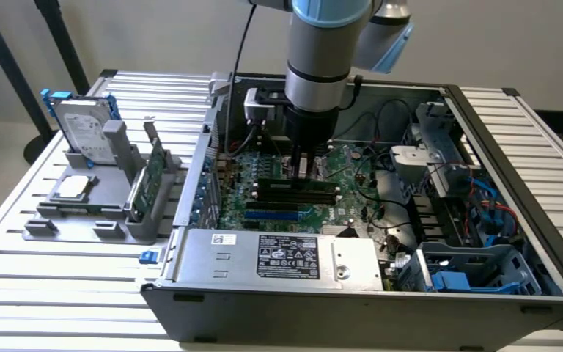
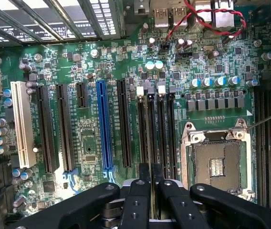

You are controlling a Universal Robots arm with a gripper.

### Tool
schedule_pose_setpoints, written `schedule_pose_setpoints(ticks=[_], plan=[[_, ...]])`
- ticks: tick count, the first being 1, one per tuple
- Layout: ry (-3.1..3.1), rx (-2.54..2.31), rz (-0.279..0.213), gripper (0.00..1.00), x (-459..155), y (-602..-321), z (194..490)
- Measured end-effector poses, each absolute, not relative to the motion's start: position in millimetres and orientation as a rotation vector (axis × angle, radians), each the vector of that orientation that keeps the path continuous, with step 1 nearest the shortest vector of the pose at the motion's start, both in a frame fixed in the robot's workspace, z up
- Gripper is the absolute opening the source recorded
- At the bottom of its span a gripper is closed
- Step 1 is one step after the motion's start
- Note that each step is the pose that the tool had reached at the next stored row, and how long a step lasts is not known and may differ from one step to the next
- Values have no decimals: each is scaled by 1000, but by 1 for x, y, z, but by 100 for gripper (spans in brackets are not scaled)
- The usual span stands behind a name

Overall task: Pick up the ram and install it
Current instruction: 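Insert the ram into the slot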

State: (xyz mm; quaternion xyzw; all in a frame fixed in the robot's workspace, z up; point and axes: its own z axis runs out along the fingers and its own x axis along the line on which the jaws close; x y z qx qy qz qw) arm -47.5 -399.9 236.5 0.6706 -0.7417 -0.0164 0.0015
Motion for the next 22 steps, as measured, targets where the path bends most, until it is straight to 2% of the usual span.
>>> schedule_pose_setpoints(ticks=[22], plan=[[-2325,2102,-55,14,-45,-400,231]])
